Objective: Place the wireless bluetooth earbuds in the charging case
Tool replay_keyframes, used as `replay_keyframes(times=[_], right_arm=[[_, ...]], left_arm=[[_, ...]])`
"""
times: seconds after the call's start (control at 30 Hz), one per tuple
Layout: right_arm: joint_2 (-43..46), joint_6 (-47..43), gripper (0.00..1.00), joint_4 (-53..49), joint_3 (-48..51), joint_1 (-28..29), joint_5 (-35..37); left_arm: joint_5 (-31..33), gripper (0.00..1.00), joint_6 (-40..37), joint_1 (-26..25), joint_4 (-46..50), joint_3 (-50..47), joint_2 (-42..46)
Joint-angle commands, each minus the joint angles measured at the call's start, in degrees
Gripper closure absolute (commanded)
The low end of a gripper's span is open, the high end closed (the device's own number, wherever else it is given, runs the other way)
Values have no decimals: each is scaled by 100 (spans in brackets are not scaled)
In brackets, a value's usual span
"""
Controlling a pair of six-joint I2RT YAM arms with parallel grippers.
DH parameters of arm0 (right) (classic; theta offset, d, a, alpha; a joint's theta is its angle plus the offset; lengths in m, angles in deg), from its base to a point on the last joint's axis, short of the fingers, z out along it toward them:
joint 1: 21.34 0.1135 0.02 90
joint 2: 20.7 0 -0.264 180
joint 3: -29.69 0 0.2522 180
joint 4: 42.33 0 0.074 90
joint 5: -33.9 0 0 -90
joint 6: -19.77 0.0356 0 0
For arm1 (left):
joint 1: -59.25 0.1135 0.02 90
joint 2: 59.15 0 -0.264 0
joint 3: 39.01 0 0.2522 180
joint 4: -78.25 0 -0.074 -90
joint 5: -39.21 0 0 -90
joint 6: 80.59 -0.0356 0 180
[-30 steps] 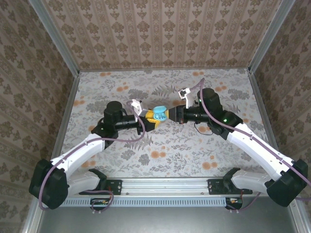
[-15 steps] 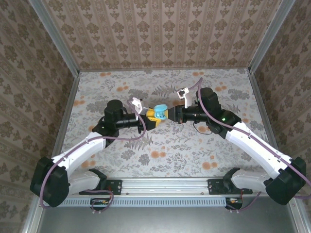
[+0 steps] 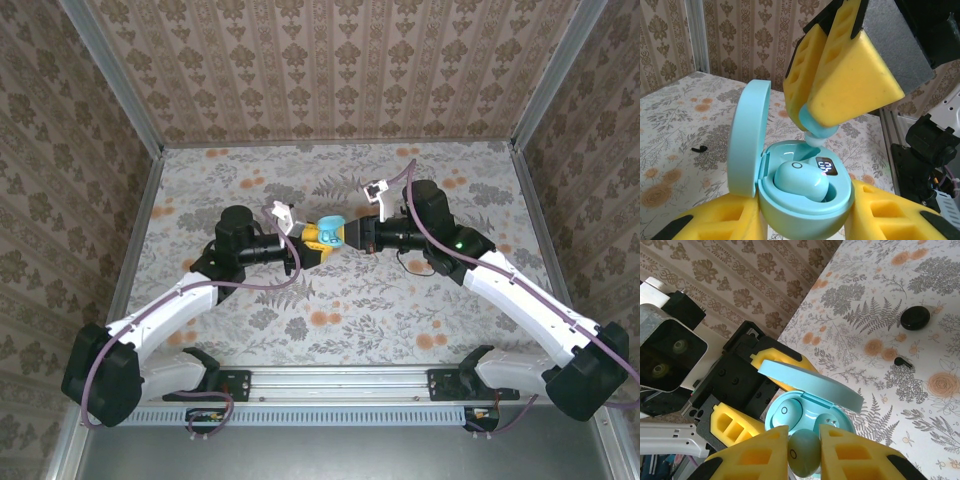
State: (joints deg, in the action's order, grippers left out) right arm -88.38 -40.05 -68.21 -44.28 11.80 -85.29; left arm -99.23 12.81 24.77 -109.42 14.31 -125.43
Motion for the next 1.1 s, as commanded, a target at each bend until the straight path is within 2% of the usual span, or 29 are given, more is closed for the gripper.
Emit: replay_keyframes(times=[0.0,0.6,1.07], right_arm=[[-60,16,81,175,-132,-19,-153],[-131,-33,79,37,35,-10,-179],[-228,-143,70,-438,-102,-10,128]], left_arm=[[-150,63,70,-44,-212,150,27],[-100,63,85,-50,-243,138,46],[-113,63,117,-50,-267,133,36]])
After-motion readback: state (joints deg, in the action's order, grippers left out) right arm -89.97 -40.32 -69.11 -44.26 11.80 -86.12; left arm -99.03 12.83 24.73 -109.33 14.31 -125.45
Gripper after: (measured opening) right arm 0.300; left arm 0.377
